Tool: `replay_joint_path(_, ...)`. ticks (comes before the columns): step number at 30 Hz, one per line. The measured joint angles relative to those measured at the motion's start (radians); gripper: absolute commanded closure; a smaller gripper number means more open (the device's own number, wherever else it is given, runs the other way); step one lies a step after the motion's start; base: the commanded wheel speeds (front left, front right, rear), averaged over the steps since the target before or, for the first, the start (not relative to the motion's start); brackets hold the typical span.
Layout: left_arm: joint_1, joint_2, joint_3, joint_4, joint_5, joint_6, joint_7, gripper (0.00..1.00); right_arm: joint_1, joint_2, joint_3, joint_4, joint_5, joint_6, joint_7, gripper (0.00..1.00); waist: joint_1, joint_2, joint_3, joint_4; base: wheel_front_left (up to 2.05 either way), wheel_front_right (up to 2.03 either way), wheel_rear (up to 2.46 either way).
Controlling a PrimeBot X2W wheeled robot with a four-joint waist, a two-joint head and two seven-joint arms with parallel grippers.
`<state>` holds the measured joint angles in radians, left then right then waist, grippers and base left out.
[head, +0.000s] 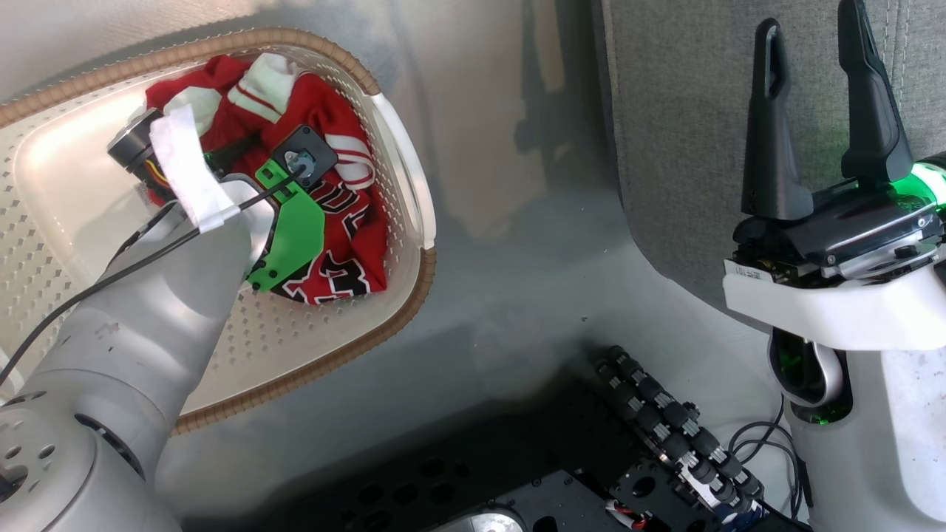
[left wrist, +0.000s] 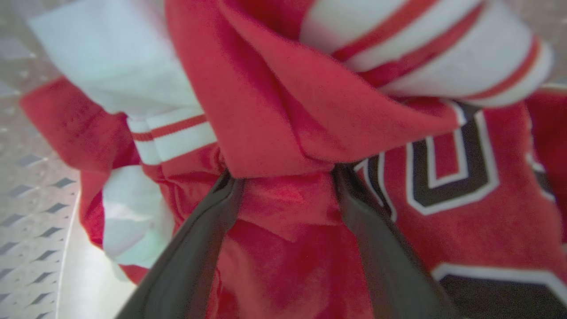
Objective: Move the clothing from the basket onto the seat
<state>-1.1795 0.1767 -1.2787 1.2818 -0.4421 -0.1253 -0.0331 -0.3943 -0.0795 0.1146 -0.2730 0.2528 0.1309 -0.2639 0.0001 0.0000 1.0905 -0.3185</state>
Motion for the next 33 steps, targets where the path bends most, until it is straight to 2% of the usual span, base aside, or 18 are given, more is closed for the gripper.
replay_joint_path(13,0.006,0.012,0.000,-0.016,-0.031,-0.003,0.256,0.00,0.021,0.004,0.010,-0.006,-0.002,0.000,0.000,0.00,-0.0001,0.0000,0.003,-0.006,0.00,0.00,0.00)
replay_joint_path(14,0.007,0.015,0.000,-0.021,-0.034,-0.003,0.269,0.08,0.021,0.004,0.011,-0.006,-0.003,0.000,0.000,0.00,-0.0001,0.0000,0.003,-0.006,0.00,0.00,0.00)
replay_joint_path(15,0.007,0.018,0.000,-0.023,-0.041,-0.004,0.284,0.53,0.021,0.005,0.012,-0.006,-0.003,0.000,0.000,0.00,-0.0001,0.0000,0.003,-0.006,0.00,0.00,0.00)
replay_joint_path(16,0.007,0.019,0.001,-0.026,-0.047,-0.004,0.298,0.73,0.021,0.005,0.012,-0.006,-0.003,0.000,0.000,0.00,-0.0001,0.0000,0.003,-0.006,0.00,0.00,0.00)
replay_joint_path(17,0.007,0.021,0.001,-0.029,-0.051,-0.004,0.310,1.00,0.021,0.005,0.013,-0.006,-0.005,0.000,0.000,0.00,-0.0001,0.0000,0.003,-0.006,0.00,0.00,0.00)
replay_joint_path(22,0.011,0.034,0.002,-0.043,-0.086,-0.004,0.378,1.00,0.021,0.005,0.013,-0.005,-0.010,0.000,0.000,0.00,-0.0001,0.0000,0.001,-0.002,0.00,0.00,0.00)
replay_joint_path(33,0.026,0.081,-0.001,-0.051,-0.131,-0.008,0.330,1.00,-0.046,0.008,0.024,0.006,-0.008,0.000,0.000,0.00,-0.0001,0.0000,-0.019,-0.007,0.00,0.00,0.00)
